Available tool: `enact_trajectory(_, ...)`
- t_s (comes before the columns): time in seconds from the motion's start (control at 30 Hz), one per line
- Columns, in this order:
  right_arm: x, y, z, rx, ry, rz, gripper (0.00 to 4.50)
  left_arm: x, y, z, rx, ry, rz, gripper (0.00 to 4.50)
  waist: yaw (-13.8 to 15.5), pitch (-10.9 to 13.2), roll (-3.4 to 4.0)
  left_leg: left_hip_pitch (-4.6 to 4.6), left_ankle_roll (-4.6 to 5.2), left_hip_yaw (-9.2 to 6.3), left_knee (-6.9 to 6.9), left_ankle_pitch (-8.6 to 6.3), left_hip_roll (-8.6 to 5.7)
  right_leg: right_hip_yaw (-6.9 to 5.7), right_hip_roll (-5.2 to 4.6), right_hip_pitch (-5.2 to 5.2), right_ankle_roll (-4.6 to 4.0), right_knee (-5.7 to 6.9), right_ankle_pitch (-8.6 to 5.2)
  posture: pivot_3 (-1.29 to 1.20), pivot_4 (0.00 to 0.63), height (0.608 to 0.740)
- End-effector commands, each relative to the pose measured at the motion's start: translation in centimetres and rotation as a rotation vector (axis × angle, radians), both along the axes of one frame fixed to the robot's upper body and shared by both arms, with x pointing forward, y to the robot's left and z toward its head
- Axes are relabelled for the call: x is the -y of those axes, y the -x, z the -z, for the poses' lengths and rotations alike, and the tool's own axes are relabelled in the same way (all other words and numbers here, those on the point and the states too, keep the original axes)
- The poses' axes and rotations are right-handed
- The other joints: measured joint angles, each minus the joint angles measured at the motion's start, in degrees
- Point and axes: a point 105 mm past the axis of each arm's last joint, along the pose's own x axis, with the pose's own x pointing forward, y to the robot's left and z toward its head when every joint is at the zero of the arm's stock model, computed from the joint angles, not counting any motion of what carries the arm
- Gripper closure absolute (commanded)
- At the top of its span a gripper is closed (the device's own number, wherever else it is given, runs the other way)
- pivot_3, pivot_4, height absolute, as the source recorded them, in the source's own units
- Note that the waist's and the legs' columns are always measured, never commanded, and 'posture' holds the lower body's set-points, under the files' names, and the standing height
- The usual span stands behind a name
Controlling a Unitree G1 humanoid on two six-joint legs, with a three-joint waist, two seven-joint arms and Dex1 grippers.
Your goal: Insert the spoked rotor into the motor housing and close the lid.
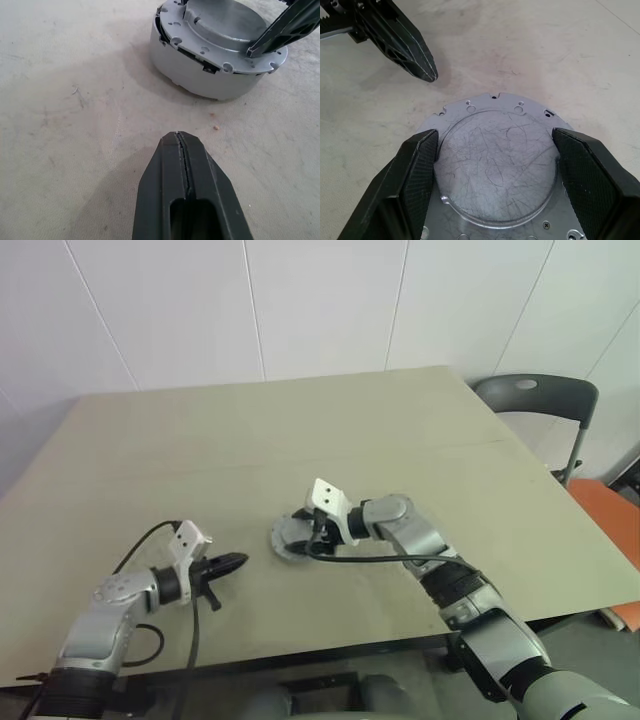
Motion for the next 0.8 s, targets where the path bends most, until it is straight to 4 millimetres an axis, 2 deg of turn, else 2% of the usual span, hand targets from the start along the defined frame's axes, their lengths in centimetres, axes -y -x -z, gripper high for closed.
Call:
enact_trajectory(0.03, -0.4, 0.1, -0.6, 0.028, -0.004, -0.022, 1.21, -0.2, -0.2, -1.3, 0.04, -0.006, 0.002, 4.5, 0.0, 0.0, 0.0, 0.05, 0.0, 0.0, 0.0, 0.0, 0.0, 0.0, 0.0, 0.04, 0.0, 0.01, 0.0, 0.0, 0.0, 0.74)
enact_trajectory(0.2, -0.6, -0.9, -0.9, 0.046, -0.023, 0.038, 1.21, -0.1, -0.2, -1.3, 0.038, -0.004, 0.005, 4.5, 0.0, 0.0, 0.0, 0.2, 0.0, 0.01, 0.0, 0.0, 0.0, 0.01, 0.01, 0.16, 0.0, 0.06, 0.0, 0.0, 0.0, 0.74)
enact_trajectory(0.57, -0.8, -1.0, -0.6, 0.051, -0.015, 0.048, 1.21, -0.2, -0.2, -0.9, 0.028, -0.005, 0.006, 4.5, 0.0, 0.0, 0.0, 0.32, -0.02, 0.04, 0.39, 0.01, 0.0, 0.05, 0.03, 0.24, -0.01, 0.53, 0.0, 0.0, 0.0, 0.74)
enact_trajectory(0.8, -0.1, -2.1, 0.5, 0.063, 0.06, 0.111, 1.21, -0.3, -0.1, -0.5, 0.027, -0.005, 0.006, 4.5, 0.0, 0.0, 0.01, 0.41, -0.01, 0.04, 0.85, 0.02, 0.0, 0.03, 0.08, 0.48, -0.07, 0.67, 0.03, 0.0, 0.0, 0.74)
